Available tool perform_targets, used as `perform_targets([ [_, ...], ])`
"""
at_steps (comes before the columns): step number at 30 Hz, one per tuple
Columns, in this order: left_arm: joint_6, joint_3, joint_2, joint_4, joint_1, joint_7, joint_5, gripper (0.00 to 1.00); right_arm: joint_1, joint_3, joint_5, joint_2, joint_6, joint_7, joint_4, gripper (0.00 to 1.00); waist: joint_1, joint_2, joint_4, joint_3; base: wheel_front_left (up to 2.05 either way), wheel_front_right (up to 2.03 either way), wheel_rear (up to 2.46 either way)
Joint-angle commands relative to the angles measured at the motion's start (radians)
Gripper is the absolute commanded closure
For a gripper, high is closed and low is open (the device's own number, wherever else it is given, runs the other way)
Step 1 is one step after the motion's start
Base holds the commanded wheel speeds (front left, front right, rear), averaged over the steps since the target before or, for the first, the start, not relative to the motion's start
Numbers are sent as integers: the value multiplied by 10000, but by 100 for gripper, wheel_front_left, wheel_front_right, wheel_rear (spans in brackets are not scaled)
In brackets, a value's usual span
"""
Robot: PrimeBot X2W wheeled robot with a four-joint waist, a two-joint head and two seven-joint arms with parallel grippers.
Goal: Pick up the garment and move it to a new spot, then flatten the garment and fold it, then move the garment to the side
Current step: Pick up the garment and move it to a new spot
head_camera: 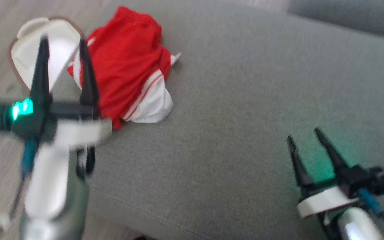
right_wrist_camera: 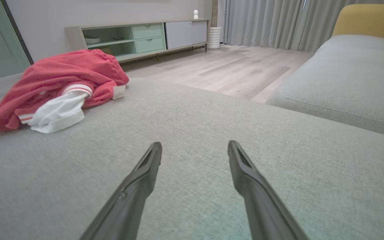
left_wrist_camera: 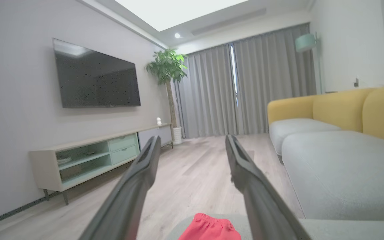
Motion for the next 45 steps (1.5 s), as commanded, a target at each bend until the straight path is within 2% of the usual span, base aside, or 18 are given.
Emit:
perform_targets([
  [1,-184,358,293,188,-677,-46,-25,0,-442,260,-47,-300,69,-111,-373,0,-3,0,-170,1054,0,0,0],
  [5,-800,237,657,2346,-2910,373,-141,0,-688,473,-91,-963,69,-111,-567,0,-3,0,-333,1907,0,0,0],
  [12,-1399,371,1232,5615,-6074,2847,-1216,0,-965,796,-89,-1651,69,-111,-1283,0,-3,0,-1052,2956,0,0,0],
  [16,-1496,453,2193,7207,-6744,3938,-1593,0,-1184,1051,-69,-1636,69,-111,-1680,0,-3,0,-1793,3331,0,0,0],
  [19,-1508,413,2833,8104,-6842,4320,-1535,0,-1256,1242,-97,-1653,69,-111,-1893,0,-3,0,-2228,3518,0,0,0],
  [24,-1522,520,3247,8949,-6811,4483,-1811,0,-1311,1158,-1,-1433,69,-111,-1996,0,-3,0,-2703,3631,0,0,0],
  [25,-1526,514,3265,8983,-6823,4377,-1879,54,-1325,1097,7,-1390,69,-111,-1994,0,-3,0,-2736,3636,0,0,0],
  [26,-1530,481,3299,8988,-6845,4231,-1907,100,-1333,1041,19,-1352,69,-111,-1978,0,-3,0,-2754,3635,0,0,0],
  [32,-1539,34,3521,8613,-7206,3187,-1818,100,-1429,1041,41,-1121,69,-111,-1836,0,-3,0,-2881,3236,0,0,0],
  [36,-1541,-612,3834,7848,-7475,2851,-1802,100,-1452,1173,116,-778,69,-111,-1666,0,-3,0,-3150,2599,0,0,0],
  [42,-1542,-1741,4573,5808,-7829,3241,-2124,100,-1397,1265,294,-139,69,-111,-1409,0,-3,0,-3939,1475,0,0,0],
  [43,-1542,-1741,4573,5808,-7829,3241,-2124,100,-1397,1265,294,-139,69,-111,-1409,0,-3,0,-3939,1475,0,0,0],
  [45,-1542,-2405,4853,4454,-8019,3773,-2415,100,-1363,1270,406,129,69,-111,-1325,0,-3,0,-4491,963,0,0,0],
])
